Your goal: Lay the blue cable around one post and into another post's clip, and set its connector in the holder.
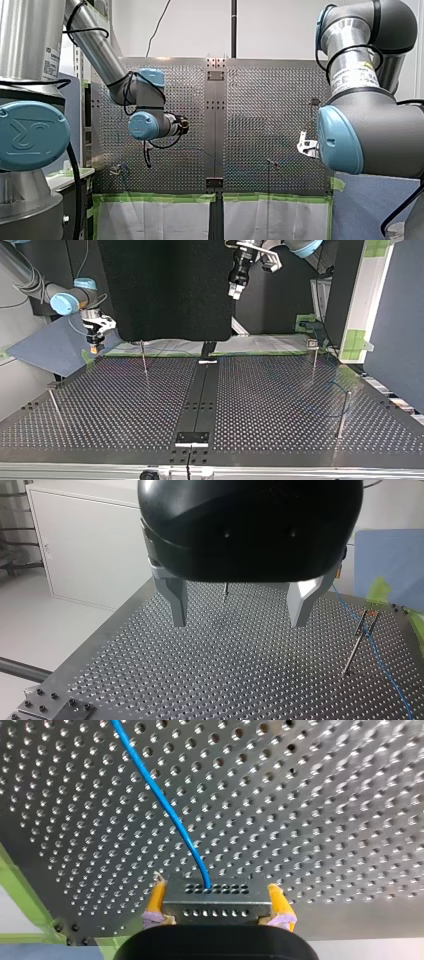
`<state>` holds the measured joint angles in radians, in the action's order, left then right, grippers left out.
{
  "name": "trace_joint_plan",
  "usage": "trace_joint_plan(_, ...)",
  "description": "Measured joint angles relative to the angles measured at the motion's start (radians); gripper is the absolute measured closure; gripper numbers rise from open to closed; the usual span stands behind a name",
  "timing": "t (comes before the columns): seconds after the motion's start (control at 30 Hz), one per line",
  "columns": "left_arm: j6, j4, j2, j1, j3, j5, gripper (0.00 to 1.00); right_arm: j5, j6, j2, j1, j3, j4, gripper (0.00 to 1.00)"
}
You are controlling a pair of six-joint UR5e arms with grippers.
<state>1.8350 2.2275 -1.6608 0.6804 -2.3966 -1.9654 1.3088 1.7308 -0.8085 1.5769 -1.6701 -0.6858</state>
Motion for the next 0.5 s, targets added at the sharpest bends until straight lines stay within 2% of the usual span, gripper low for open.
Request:
trace_joint_plan(0.33, 0.001, 0.000, 0.000, -0.002, 0.000, 0.001, 0.00, 0.000, 0.001, -0.112, 0.030, -0.007, 0.044, 1.00)
trace_joint_plan(0.43, 0.002, 0.000, 0.000, -0.002, 0.000, 0.001, 0.00, 0.001, 0.010, -0.145, 0.037, -0.007, 0.058, 1.00)
trace_joint_plan(0.5, 0.002, 0.000, 0.000, -0.002, 0.000, 0.001, 0.00, 0.002, 0.025, -0.168, 0.041, -0.007, 0.064, 1.00)
